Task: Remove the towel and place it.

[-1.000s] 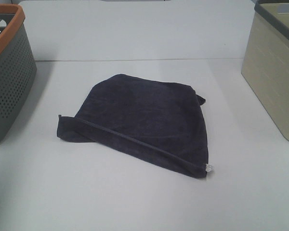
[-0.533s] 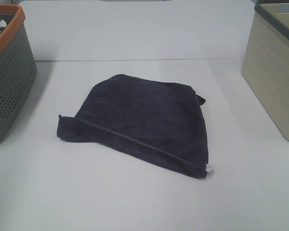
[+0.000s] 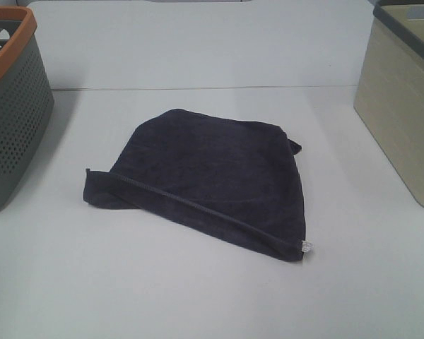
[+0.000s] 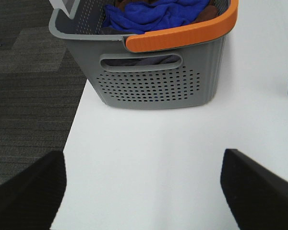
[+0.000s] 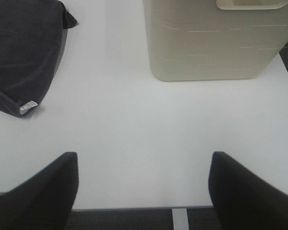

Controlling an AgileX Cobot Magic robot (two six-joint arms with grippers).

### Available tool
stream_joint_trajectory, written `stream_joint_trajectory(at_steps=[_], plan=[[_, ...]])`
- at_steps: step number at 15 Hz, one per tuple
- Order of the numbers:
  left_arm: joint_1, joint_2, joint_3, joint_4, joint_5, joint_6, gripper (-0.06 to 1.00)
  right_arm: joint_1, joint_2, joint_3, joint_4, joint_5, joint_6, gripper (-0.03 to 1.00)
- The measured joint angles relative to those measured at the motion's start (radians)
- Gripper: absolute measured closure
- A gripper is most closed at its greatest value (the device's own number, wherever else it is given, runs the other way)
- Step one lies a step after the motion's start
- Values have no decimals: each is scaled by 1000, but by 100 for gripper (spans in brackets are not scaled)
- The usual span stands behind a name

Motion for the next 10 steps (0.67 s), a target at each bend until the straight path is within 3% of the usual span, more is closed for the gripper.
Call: stream_joint_trajectory(at_steps=[3,7,10], plan=[[0,-136,45,-44,-3,0,12,0,-55,22,44,0,-1,22],[0,-192,73,-221,31,29,12,0,-55,41,204,-74,-60,22],[0,-192,100,-284,3,73,12,0,-55,65,251,-113,-97,22]])
